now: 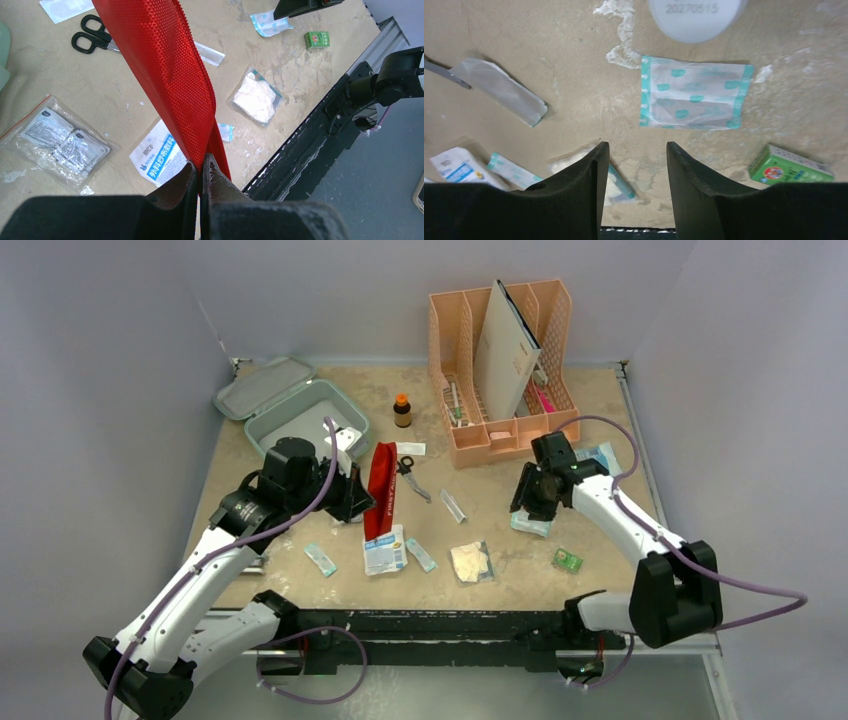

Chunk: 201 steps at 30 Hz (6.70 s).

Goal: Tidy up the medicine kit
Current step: Move the medical item to the center of the board, then pick up the medical item at the center of the board, then place the medical item at the medicine pouch.

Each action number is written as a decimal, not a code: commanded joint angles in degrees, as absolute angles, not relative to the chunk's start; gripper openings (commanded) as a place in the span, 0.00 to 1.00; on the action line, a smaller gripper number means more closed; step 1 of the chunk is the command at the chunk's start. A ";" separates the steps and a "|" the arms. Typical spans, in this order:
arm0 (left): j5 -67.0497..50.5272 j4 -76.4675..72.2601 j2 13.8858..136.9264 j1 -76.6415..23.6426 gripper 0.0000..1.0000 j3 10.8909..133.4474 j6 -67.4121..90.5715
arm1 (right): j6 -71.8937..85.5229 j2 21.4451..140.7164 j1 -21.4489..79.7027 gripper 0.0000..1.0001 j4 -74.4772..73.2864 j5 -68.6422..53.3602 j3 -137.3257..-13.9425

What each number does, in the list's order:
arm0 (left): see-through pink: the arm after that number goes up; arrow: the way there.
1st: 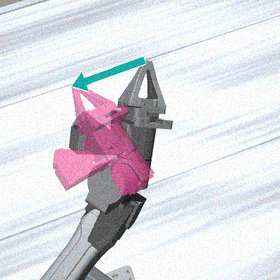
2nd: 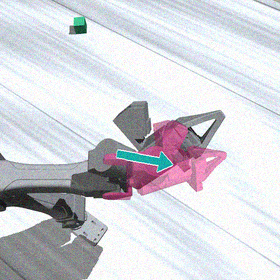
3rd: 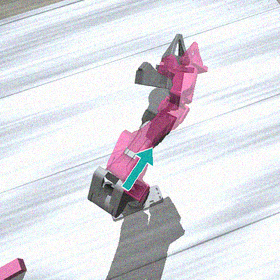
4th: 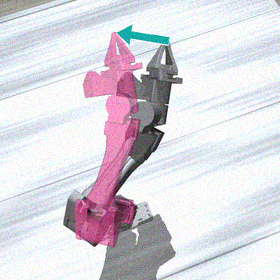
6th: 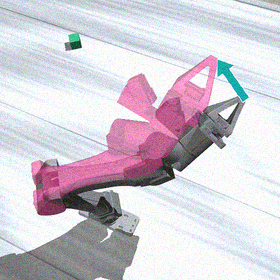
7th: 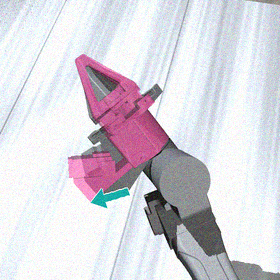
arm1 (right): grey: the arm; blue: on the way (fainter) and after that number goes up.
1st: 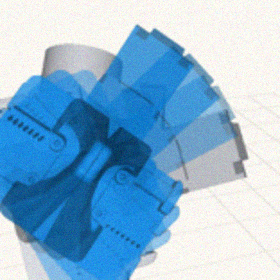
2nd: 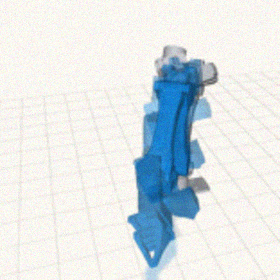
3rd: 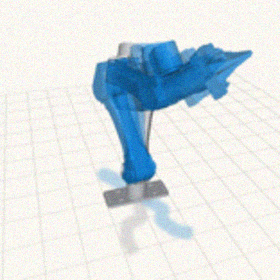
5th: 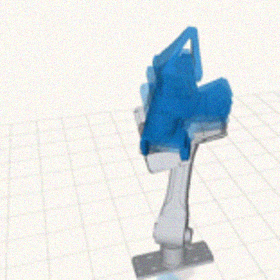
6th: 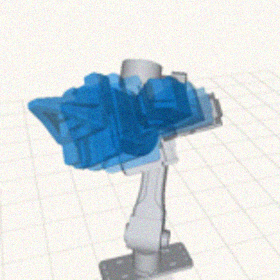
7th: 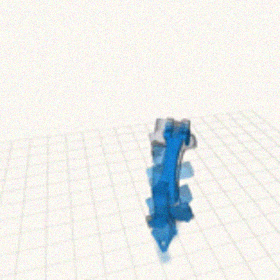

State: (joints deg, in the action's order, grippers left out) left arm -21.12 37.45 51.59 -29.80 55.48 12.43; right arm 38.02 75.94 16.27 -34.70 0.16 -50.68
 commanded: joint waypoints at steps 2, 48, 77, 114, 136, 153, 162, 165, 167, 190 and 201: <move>-21.98 35.68 50.54 -29.95 0.00 55.55 11.87 | 29.08 73.81 16.39 0.50 -36.59 7.91 -52.06; -5.36 36.47 42.23 -29.80 0.00 55.12 12.66 | -26.28 93.85 36.92 0.34 -37.00 21.01 -51.16; -8.11 36.52 46.51 -29.86 0.00 55.02 12.66 | 7.64 69.32 37.57 0.00 -28.34 -14.36 -63.18; -19.26 33.95 50.21 -29.82 0.00 54.19 11.68 | 56.88 79.80 44.99 0.00 8.74 -26.83 -64.33; -21.20 32.78 51.81 -29.83 0.00 53.89 12.20 | 46.19 84.45 49.88 0.00 -14.63 -13.40 -75.14; -25.68 24.52 48.43 -29.85 0.00 48.94 10.54 | 45.04 76.86 49.36 0.00 5.44 -34.88 -67.01; -31.46 20.83 45.54 -29.80 0.00 47.58 10.80 | 42.57 71.88 44.63 0.00 0.18 -31.84 -62.51; -32.63 19.88 45.66 -29.92 0.00 47.57 11.69 | 43.63 71.80 43.45 0.00 0.61 -31.90 -61.23; -32.99 19.82 46.20 -29.82 0.00 47.80 12.30 | 42.50 72.17 43.43 0.00 -2.01 -30.61 -62.01; -35.22 19.46 48.31 -29.81 0.00 48.07 11.37 | 45.67 71.01 42.80 0.00 13.66 -39.97 -59.27; -38.87 19.67 49.45 -29.87 0.00 49.04 13.71 | 32.79 70.30 42.80 0.00 -1.01 -32.89 -61.66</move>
